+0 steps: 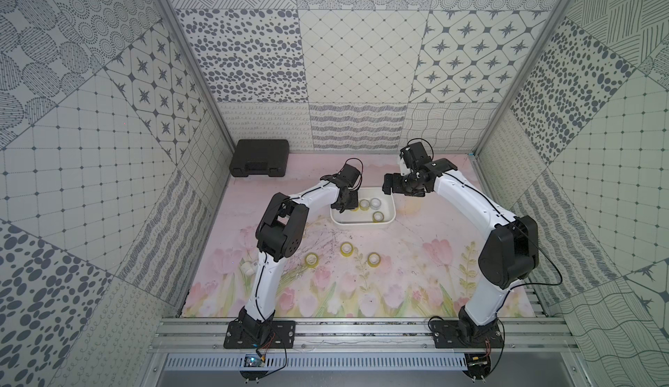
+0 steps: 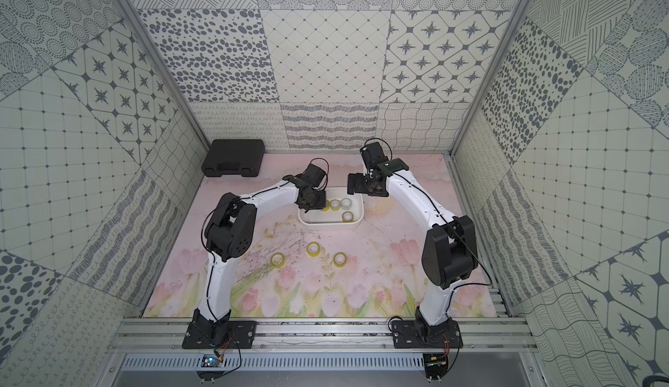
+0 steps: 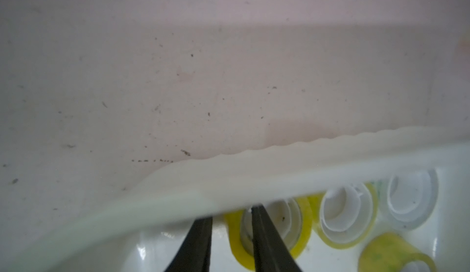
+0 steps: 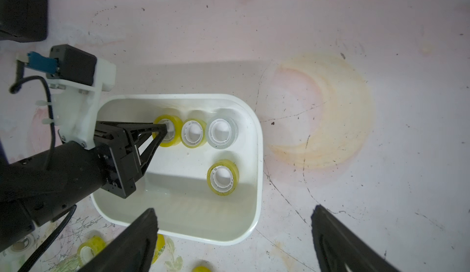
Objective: Put the transparent tape into the storage box
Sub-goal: Place the tape in the storage box.
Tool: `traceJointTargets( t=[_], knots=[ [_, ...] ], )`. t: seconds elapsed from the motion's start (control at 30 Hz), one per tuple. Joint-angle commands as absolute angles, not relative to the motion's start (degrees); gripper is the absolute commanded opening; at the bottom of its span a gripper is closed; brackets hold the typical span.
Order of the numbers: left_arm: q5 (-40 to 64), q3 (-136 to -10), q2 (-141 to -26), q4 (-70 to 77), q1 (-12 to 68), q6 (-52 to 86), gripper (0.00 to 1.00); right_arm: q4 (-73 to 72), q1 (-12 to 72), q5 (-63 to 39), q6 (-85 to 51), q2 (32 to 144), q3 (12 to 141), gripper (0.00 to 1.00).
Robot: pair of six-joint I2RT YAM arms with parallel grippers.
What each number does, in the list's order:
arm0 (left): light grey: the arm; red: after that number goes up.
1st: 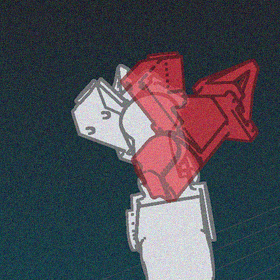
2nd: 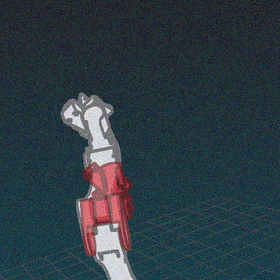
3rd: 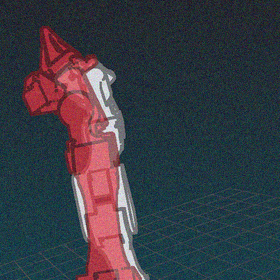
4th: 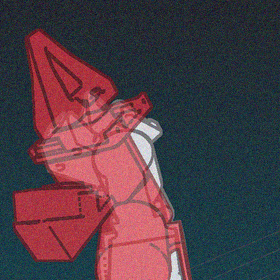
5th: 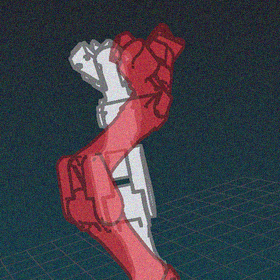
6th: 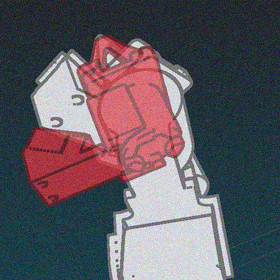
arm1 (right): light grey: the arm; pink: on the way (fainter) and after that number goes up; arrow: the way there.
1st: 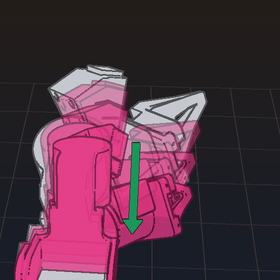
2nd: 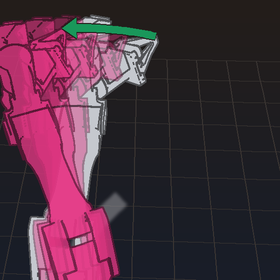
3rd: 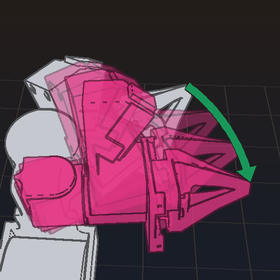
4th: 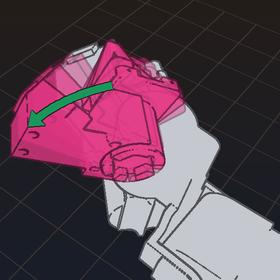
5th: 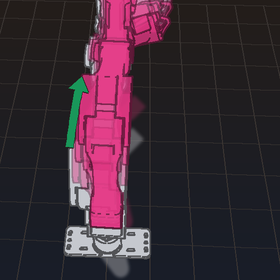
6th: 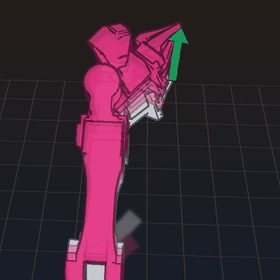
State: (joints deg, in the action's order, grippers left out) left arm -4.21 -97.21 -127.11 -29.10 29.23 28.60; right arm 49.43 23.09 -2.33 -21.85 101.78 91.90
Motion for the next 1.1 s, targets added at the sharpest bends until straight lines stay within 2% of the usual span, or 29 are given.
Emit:
traceJointTargets(
  t=[0.0, 0.13, 0.6, 0.7, 0.77, 1.07],
  knots=[
    [-4.0, -96.9, -126.7, -30.0, 29.1, 27.9, 0.48, 48.0, 22.8, -2.7, -21.4, 100.7, 90.9, 0.97],
    [-4.5, -96.2, -125.2, -29.9, 29.1, 27.8, 0.64, 47.9, 22.8, -2.9, -21.4, 100.4, 90.8, 0.97],
    [-8.0, -88.4, -107.6, -30.1, 29.2, 28.1, 0.81, 50.7, 24.2, -4.9, -19.0, 97.8, 88.1, 0.97],
    [-10.0, -83.7, -101.0, -30.4, 29.3, 29.0, 0.95, 53.5, 26.8, -4.4, -17.2, 96.7, 86.0, 0.97],
    [-11.5, -80.6, -97.0, -31.1, 29.3, 29.6, 0.99, 53.7, 28.4, -4.4, -17.1, 95.3, 82.9, 0.97],
    [-15.9, -66.6, -81.6, -35.1, 29.4, 34.4, 0.99, 50.7, 36.4, -7.6, -20.3, 90.4, 69.4, 0.97]
  ],
)
